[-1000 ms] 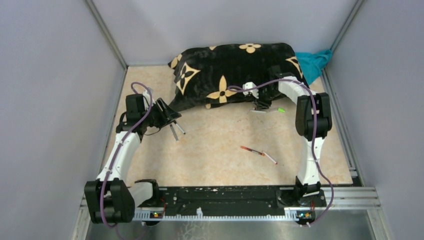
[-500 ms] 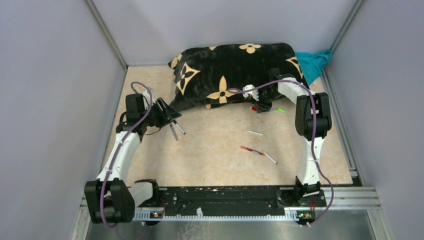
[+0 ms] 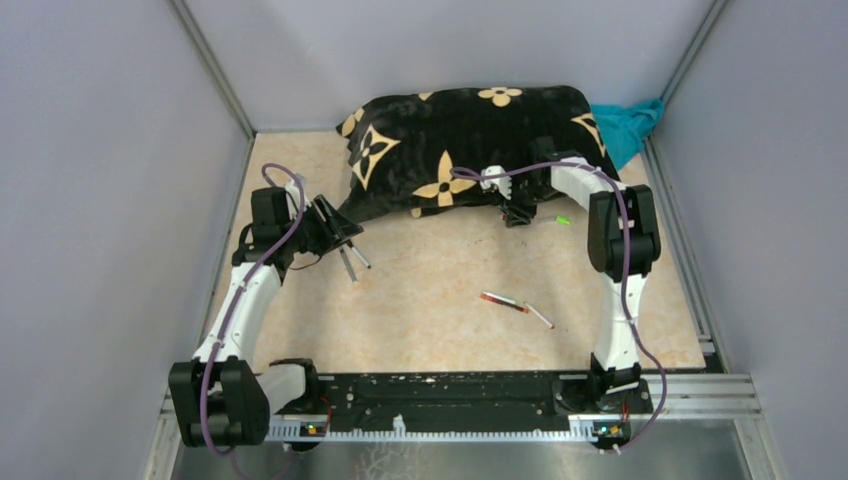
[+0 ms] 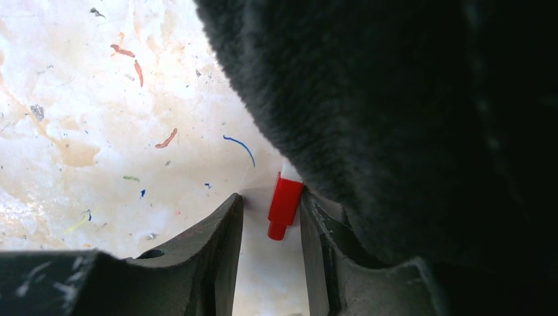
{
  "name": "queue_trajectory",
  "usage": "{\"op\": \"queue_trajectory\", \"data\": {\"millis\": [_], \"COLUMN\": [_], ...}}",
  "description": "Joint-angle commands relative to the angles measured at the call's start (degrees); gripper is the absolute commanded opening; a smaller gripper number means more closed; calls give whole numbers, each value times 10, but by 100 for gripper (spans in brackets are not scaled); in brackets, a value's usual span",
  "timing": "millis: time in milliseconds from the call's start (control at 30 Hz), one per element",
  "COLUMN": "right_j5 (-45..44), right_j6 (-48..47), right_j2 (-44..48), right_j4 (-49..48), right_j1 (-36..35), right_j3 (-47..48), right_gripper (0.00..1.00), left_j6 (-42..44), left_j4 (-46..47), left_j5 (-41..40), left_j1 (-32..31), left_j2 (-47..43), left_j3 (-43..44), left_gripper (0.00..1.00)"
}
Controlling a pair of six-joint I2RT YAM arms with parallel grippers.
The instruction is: Insert the pens into the pen caps
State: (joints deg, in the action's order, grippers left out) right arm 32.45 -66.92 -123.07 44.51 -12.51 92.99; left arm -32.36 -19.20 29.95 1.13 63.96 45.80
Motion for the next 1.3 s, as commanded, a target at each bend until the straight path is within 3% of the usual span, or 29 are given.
{"op": "queue_trajectory", "data": {"millis": [0, 400, 600, 733, 933, 1067, 1267], "right_j5": [0, 27, 69, 78, 25, -89, -276], "right_j6": [26, 58, 110, 195, 444, 607, 703], "right_j2": [2, 36, 99, 163, 246, 287, 301], "right_j4": [-29, -36, -44, -74, -183, -267, -332], "right_j1": [-11, -11, -21, -65, -173, -249, -340], "right_j3": [-8, -28, -66, -134, -244, -315, -371], "right_gripper": [35, 8, 0, 0, 0, 0, 0], "left_j6": [0, -2, -6, -9, -10, -12, -22], "left_j4": [10, 11, 14, 18, 17, 15, 14], "left_j5": [11, 11, 12, 11, 3, 0, 6], "left_j1": [4, 3, 4, 3, 4, 4, 4], "left_j2": [-5, -13, -21, -31, -49, -63, -84], "left_j3": [-7, -9, -13, -17, -23, -28, -43], "left_gripper": [57, 57, 57, 57, 57, 57, 57]}}
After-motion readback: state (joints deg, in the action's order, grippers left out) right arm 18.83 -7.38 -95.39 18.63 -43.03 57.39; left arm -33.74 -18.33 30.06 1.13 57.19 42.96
